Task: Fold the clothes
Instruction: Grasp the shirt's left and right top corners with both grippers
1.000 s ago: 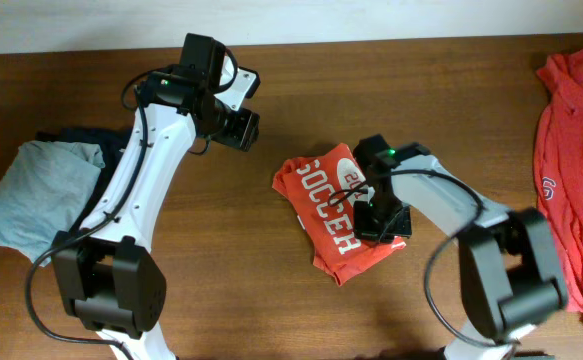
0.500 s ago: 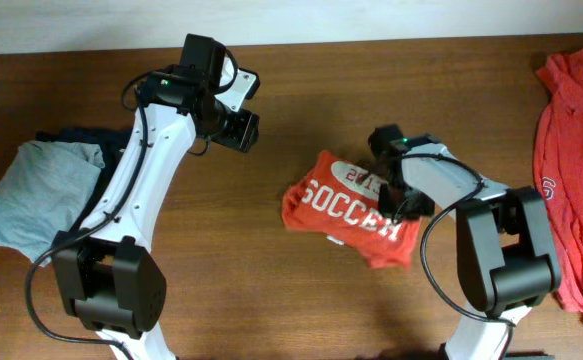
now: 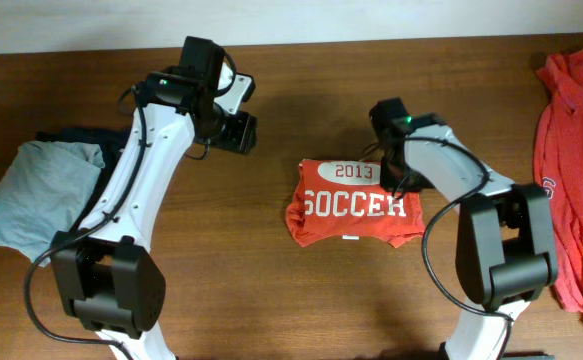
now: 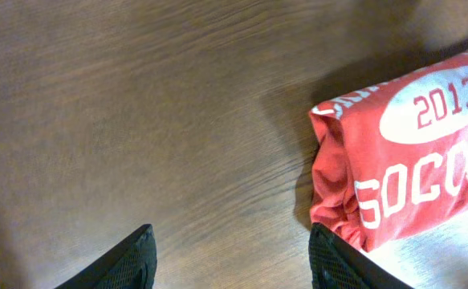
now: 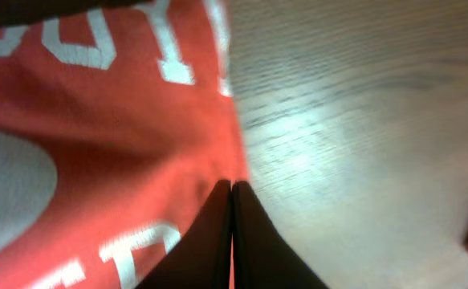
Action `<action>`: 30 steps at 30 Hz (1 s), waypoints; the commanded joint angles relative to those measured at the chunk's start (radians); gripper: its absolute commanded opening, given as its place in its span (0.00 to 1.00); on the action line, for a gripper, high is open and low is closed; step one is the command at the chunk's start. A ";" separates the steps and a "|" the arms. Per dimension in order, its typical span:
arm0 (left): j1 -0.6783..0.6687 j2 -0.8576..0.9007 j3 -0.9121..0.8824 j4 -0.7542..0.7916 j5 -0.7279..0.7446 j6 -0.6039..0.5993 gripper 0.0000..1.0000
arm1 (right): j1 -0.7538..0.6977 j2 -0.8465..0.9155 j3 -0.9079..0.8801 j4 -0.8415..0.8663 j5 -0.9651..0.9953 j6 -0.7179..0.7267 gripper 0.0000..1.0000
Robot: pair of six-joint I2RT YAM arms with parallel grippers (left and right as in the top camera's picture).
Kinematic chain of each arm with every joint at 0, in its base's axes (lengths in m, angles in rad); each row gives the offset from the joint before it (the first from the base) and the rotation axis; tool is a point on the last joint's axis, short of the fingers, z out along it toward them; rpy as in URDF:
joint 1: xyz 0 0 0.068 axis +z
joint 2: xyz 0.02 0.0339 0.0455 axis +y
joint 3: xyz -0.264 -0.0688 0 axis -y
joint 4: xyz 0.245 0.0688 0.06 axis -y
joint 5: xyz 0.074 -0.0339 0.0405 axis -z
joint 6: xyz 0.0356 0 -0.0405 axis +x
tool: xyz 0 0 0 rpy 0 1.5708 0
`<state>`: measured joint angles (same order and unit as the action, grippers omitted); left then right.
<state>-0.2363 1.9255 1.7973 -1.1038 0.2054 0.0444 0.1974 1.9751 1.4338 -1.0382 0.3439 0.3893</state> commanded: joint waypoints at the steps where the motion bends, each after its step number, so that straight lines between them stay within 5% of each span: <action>1: 0.045 -0.021 -0.003 -0.037 0.000 -0.114 0.61 | -0.016 -0.081 0.093 -0.072 0.019 0.011 0.04; 8: 0.198 -0.146 -0.005 -0.224 -0.067 -0.119 0.61 | -0.014 -0.190 0.162 -0.133 -0.217 -0.070 0.06; 11: 0.252 -0.177 -0.051 -0.179 0.137 -0.039 0.61 | -0.014 -0.206 0.162 -0.134 -0.371 -0.104 0.09; 14: 0.254 -0.171 -0.163 -0.077 0.422 0.089 0.68 | -0.013 -0.203 0.159 -0.133 -0.509 -0.141 0.11; 21: 0.151 -0.048 -0.556 0.451 0.758 -0.030 0.79 | -0.013 -0.181 0.117 -0.118 -0.535 -0.205 0.16; 25: 0.098 0.057 -0.602 0.658 0.827 -0.140 0.83 | -0.013 -0.146 0.074 -0.092 -0.535 -0.221 0.04; 30: 0.044 0.130 -0.602 0.737 0.819 -0.189 0.85 | -0.013 -0.089 -0.008 0.004 -0.539 -0.221 0.04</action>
<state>-0.1719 2.0384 1.1900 -0.3771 0.9627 -0.0826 0.1883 1.8496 1.4673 -1.0538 -0.1787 0.1822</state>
